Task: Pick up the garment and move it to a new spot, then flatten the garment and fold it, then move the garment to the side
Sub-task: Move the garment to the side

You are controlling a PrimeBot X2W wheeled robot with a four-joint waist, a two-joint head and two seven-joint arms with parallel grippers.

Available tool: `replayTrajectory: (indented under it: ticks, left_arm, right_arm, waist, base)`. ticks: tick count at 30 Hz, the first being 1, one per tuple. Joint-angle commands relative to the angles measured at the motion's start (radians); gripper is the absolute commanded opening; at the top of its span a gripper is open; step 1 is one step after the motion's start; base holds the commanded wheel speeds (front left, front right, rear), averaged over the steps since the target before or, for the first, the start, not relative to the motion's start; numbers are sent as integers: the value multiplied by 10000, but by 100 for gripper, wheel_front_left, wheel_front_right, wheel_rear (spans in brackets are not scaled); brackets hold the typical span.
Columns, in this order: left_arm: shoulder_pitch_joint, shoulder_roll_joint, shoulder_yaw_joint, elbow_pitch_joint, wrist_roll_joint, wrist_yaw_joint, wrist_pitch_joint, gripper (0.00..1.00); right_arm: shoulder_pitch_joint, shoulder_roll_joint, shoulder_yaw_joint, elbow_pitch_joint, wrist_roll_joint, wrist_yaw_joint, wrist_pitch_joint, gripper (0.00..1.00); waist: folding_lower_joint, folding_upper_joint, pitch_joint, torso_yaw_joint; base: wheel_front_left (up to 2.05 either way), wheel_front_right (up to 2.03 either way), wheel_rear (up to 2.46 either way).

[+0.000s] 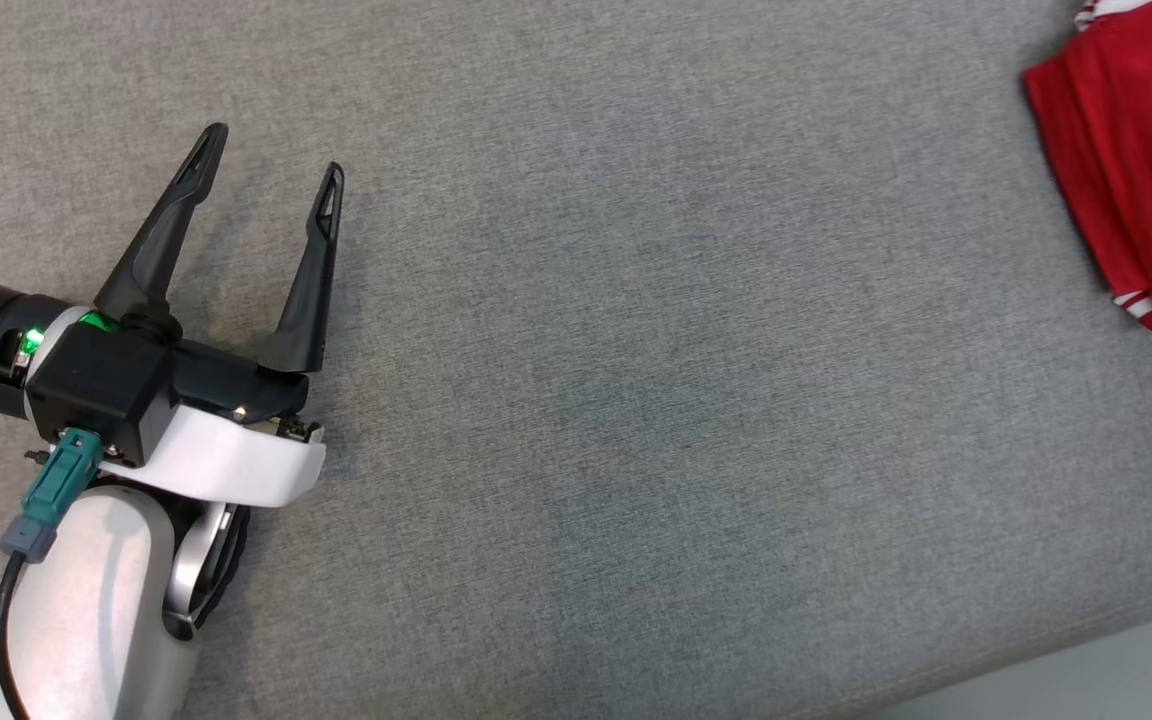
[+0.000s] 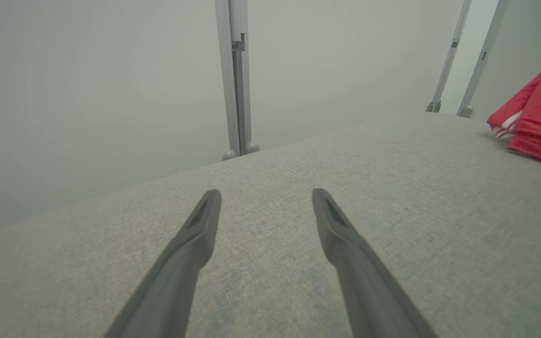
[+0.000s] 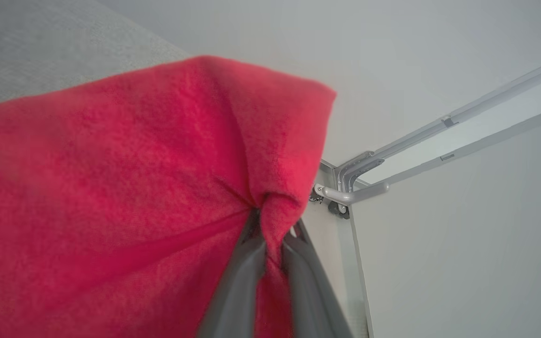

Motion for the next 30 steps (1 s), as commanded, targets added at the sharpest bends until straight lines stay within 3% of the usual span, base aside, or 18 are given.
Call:
replayTrajectory:
  ticks: [1, 2, 9, 10, 14, 20, 30]
  left_arm:
    - [-184, 69, 11, -28, 9, -26, 18, 100]
    - [-216, 60, -6, -21, 11, -15, 9, 100]
    - [-184, -26, 23, 7, -100, 125, -180, 100]
    - [-106, -65, 69, 73, -175, 175, -271, 100]
    - [95, -182, 187, 211, -355, 327, -475, 100]
    - [394, -317, 397, 406, -598, 536, -691, 100]
    - [1198, -689, 691, 772, -1002, 957, -1123, 100]
  right_arm:
    - [-236, 189, 3, 493, 45, -7, -29, 49]
    - [-416, 283, -46, 903, 24, -7, -115, 100]
    - [-1001, 1221, -832, 3051, -236, -7, -1300, 100]
    - [-1017, 1579, -1228, 3369, -226, -7, -1814, 100]
    - [-721, 2470, -2026, 3364, -215, -7, -2725, 100]
    - [14, 3556, -2939, 2172, -683, -7, -3048, 100]
    - [2526, 6007, -3828, -2087, -1959, -5, -2686, 100]
  waist:
    - [0, 0, 81, 95]
    - [0, 0, 104, 136]
    - [0, 0, 48, 337]
    - [0, 0, -69, 374]
    - [0, 0, -442, 413]
    - [0, 0, -1028, 484]
    - [0, 0, -2198, 1183]
  base:
    - [0, 0, 0]
    - [0, 0, 0]
    - [0, 0, 0]
    - [0, 0, 0]
    - [0, 0, 0]
    - [0, 0, 0]
    - [0, 0, 0]
